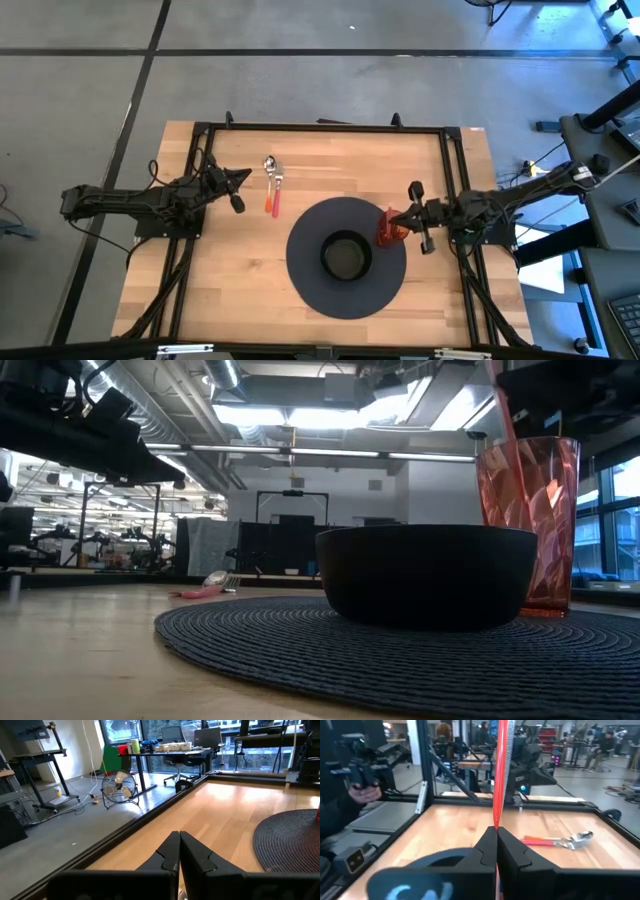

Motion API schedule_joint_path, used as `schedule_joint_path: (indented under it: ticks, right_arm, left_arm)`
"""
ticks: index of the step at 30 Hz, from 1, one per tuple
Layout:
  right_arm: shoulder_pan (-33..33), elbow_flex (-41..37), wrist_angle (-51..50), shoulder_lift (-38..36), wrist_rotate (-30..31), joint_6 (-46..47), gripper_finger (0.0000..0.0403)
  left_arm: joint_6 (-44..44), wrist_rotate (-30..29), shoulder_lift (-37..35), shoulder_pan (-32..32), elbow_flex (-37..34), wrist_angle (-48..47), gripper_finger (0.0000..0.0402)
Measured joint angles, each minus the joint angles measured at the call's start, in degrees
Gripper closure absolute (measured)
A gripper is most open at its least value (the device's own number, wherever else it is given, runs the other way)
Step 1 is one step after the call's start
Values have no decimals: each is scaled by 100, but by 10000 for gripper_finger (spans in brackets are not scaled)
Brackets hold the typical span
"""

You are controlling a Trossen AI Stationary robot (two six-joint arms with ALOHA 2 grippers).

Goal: Pick & Place Utensil
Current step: Put the red straw into the red cup on the blue mat

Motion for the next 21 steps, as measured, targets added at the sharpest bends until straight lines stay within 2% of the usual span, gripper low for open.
schedule_joint_path:
  ticks: [21]
  right_arm:
    - [31,-24,-262,24,67,-247,398]
  left_arm:
    - [-2,0,0,-2,0,-4,398]
